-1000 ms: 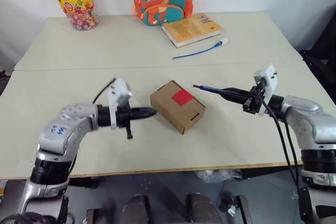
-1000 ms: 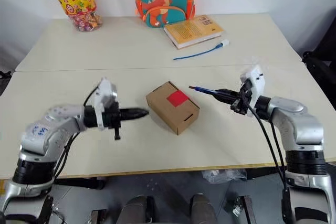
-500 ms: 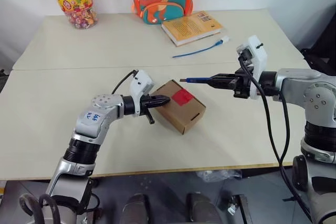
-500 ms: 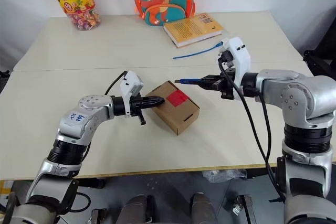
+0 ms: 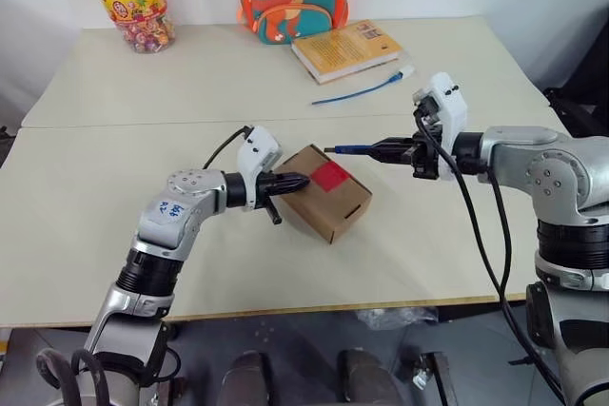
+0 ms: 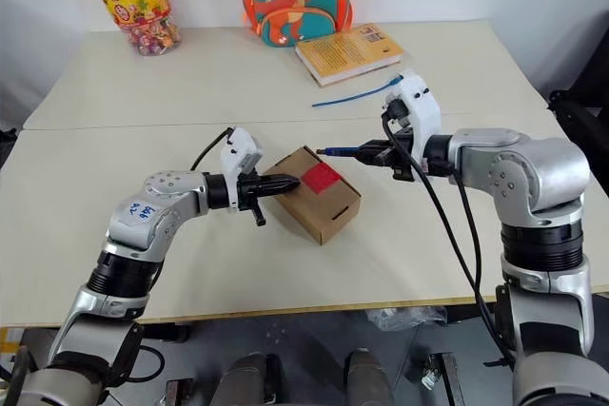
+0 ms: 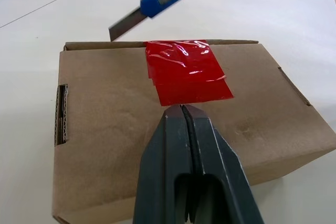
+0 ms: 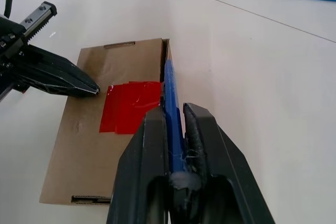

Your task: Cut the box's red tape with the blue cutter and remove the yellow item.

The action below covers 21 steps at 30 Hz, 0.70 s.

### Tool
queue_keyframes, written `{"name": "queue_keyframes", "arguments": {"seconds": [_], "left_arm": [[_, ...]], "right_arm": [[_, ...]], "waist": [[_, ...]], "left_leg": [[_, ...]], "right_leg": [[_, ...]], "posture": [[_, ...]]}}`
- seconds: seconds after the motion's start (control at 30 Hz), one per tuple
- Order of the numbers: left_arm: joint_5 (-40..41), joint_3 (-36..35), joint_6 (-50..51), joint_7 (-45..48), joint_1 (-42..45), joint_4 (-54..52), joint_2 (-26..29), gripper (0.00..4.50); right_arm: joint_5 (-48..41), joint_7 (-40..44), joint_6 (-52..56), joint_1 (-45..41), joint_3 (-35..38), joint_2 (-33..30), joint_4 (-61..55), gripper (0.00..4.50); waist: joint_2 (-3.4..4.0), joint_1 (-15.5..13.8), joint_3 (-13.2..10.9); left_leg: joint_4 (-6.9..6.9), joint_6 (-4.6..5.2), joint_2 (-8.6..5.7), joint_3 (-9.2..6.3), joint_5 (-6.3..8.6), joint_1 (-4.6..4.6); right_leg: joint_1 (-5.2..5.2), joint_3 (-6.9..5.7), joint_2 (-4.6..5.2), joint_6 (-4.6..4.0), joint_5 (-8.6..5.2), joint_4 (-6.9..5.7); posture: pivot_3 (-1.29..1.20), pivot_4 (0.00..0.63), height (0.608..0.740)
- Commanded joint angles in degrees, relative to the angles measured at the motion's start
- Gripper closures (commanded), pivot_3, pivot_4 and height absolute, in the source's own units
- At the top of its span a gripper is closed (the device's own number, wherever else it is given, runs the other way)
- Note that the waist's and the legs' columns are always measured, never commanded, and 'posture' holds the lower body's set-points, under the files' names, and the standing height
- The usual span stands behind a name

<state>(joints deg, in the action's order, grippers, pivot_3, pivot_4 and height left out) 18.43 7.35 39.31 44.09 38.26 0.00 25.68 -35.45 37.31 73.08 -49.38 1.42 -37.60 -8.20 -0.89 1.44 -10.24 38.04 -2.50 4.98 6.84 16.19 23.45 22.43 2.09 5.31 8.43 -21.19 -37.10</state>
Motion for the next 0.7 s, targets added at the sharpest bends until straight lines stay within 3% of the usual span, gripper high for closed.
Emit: {"name": "queue_keyframes", "arguments": {"seconds": [0.03, 0.23, 0.5, 0.7], "left_arm": [[-0.6, 1.0, 1.2, -0.1, -1.4, -0.6, 0.3, 4.5], [-0.8, 1.6, 1.0, -0.4, -1.3, -0.6, -0.3, 4.5], [-1.9, 3.6, -0.1, -0.2, -1.3, -0.4, -1.1, 4.5], [-1.4, 3.1, 1.0, -1.3, -2.3, -1.7, -2.0, 4.5]], "right_arm": [[-0.2, 0.9, -0.3, 0.0, 0.1, -1.4, -0.7, 4.34], [-0.9, 3.4, 1.6, -1.6, -1.5, -3.3, -0.1, 4.34], [1.8, 10.0, -0.1, -10.4, -8.3, -6.5, 6.9, 4.34], [2.5, 10.2, -1.7, -12.2, -6.4, -6.1, 8.8, 4.34]], "waist": [[0.0, 0.0, 0.0], [0.0, 0.0, 0.0], [0.0, 0.0, 0.0], [0.0, -0.2, 0.0]], "left_leg": [[0.0, 0.0, 0.0, 0.0, 0.0, 0.0], [0.0, 0.0, 0.0, 0.0, 0.0, 0.0], [0.0, 0.0, 0.0, 0.02, 0.0, -0.03], [0.01, 0.01, -0.01, 0.02, 0.01, -0.02]], "right_leg": [[0.0, 0.0, 0.0, 0.0, 0.0, 0.0], [0.0, 0.0, 0.0, 0.0, 0.0, 0.0], [0.0, 0.02, 0.0, 0.0, 0.0, 0.0], [-0.01, 0.02, 0.01, 0.0, 0.0, 0.02]], "posture": [[0.0, 0.15, 0.74], [0.0, 0.15, 0.74], [0.0, 0.15, 0.74], [0.0, 0.15, 0.74]]}}
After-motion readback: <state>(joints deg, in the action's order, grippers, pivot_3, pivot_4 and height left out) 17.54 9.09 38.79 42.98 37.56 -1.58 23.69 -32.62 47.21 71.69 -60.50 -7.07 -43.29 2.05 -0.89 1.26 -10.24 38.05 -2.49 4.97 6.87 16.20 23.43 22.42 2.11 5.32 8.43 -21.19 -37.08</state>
